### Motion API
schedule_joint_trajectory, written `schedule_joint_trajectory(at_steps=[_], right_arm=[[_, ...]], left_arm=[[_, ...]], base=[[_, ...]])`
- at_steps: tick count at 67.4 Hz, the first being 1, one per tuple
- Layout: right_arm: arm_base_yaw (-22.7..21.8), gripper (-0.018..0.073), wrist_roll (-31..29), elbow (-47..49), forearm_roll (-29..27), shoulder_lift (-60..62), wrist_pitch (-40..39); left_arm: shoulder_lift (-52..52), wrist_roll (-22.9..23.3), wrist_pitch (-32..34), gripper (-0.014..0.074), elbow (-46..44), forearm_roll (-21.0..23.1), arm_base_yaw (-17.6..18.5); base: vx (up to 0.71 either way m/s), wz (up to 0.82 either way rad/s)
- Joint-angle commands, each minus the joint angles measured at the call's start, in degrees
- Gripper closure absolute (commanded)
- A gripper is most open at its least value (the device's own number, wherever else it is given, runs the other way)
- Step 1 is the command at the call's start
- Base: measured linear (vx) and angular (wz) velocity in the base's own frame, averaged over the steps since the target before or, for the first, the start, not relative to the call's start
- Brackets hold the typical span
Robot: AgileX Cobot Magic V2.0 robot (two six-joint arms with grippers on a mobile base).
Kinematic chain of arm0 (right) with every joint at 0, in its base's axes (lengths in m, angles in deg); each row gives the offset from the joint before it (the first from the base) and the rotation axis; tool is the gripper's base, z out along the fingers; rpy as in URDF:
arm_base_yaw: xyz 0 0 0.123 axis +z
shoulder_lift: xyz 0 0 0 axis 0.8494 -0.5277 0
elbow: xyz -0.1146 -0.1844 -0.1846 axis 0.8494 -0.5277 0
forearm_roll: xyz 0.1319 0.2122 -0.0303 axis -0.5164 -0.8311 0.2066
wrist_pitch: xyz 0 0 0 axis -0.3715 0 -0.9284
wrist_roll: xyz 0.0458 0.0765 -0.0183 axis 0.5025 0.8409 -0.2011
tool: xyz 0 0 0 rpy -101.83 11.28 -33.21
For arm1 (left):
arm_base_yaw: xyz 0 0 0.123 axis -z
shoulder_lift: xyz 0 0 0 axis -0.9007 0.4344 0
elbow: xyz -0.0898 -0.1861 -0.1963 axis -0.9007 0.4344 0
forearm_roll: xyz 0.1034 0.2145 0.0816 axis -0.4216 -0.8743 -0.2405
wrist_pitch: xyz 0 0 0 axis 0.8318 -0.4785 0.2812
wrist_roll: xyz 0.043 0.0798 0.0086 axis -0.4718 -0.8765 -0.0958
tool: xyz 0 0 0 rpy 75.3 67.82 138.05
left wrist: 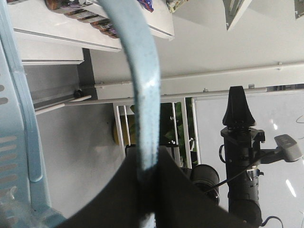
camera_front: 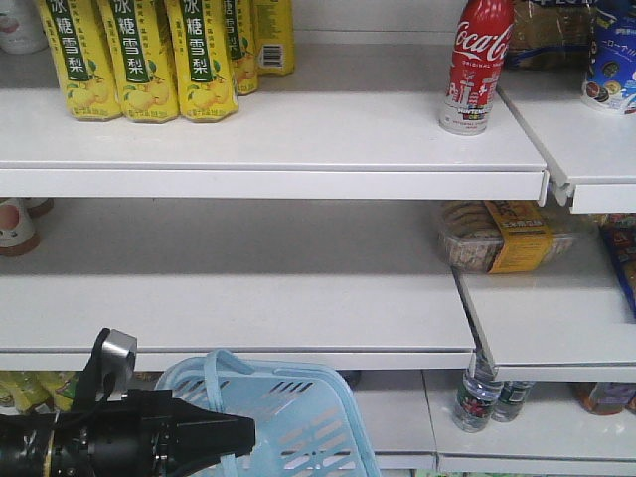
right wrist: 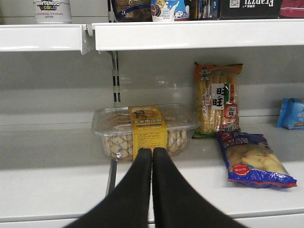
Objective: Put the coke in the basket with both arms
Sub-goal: 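Stop at the shelf and raise the right gripper toward the upper shelf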
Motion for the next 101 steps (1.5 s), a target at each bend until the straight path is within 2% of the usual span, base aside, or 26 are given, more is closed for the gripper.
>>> schedule_joint_trajectory(at_steps=[1,101], right_arm=[[-0.10,0.0569,-0.27,-0.43,0.45,0.74,-4.00],[-0.10,0.0569,-0.27,-0.43,0.45,0.74,-4.00]], left_arm=[[-1.97,-0.45,13.64,0.0603,-0.75,2.67,0.05],[-1.97,-0.45,13.64,0.0603,-0.75,2.67,0.05]], base=[[0.03,0.05],[0.05,0.01]])
